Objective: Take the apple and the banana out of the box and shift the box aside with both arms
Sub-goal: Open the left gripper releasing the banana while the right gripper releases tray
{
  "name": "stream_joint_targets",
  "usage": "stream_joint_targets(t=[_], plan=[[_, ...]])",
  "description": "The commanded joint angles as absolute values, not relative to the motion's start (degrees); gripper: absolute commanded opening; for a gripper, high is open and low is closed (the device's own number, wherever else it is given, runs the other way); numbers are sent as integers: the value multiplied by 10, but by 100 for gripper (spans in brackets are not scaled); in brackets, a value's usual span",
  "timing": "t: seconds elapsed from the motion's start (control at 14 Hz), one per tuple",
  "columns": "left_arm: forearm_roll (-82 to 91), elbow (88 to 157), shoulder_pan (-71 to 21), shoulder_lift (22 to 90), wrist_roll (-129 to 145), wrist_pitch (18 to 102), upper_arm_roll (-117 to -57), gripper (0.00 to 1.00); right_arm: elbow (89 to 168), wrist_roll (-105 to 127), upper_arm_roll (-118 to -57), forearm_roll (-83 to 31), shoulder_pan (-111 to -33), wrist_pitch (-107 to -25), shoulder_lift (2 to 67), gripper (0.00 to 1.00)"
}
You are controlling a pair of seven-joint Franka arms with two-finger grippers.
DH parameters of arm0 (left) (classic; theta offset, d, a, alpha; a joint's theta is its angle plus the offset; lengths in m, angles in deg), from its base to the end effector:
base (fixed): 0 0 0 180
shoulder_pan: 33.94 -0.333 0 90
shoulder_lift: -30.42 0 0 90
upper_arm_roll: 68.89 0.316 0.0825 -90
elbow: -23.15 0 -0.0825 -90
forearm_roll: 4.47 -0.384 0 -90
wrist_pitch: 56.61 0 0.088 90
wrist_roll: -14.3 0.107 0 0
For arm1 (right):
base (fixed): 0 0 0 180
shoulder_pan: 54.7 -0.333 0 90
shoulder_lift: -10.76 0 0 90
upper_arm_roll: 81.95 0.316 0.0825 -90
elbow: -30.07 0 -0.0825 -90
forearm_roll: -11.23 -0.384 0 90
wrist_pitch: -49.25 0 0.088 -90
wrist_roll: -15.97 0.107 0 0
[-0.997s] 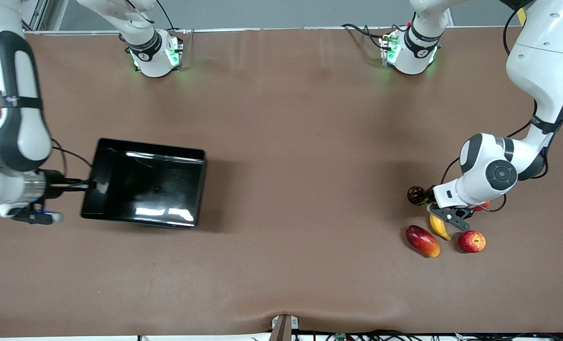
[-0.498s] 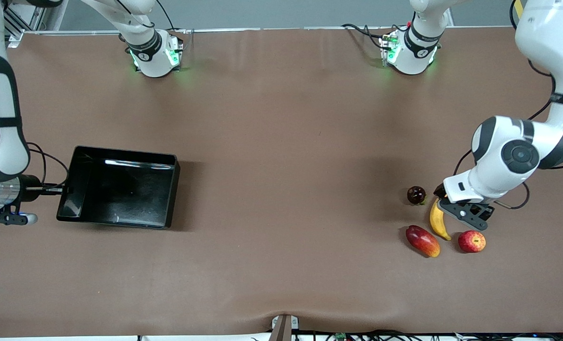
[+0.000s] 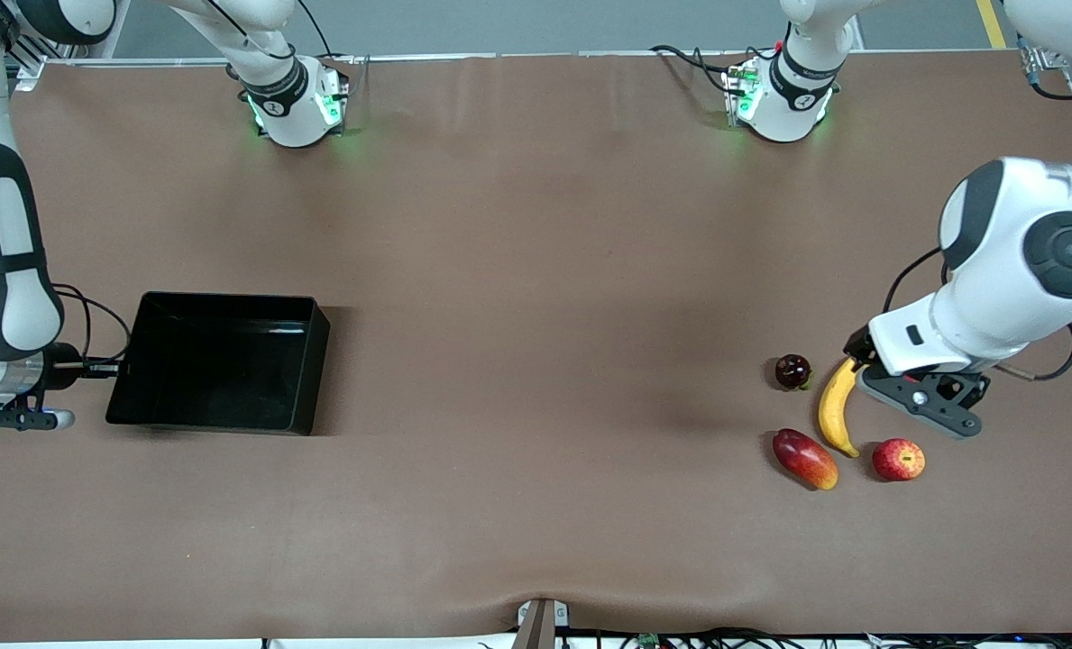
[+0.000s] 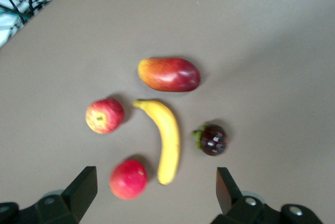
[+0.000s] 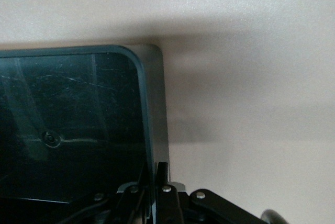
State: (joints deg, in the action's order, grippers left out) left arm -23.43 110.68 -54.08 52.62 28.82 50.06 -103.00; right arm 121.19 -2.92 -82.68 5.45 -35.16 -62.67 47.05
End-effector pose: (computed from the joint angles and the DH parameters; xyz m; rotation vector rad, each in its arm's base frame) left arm 0.6581 -0.0833 0.4673 -2.9213 0.8305 -0.0238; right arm 0.6266 -0.2232 0.2448 -2.9547 0.1080 0.3386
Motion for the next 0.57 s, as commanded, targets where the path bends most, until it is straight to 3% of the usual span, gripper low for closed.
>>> stream_joint_targets(t=[0.0, 0.5], plan=[[-205, 1069, -543, 502, 235, 437, -1046, 100, 1204, -37, -813, 53, -339, -621, 471, 100], [-134, 1073, -544, 411, 36, 360, -1050, 100, 1138, -40, -808, 48, -370, -561, 417, 100]])
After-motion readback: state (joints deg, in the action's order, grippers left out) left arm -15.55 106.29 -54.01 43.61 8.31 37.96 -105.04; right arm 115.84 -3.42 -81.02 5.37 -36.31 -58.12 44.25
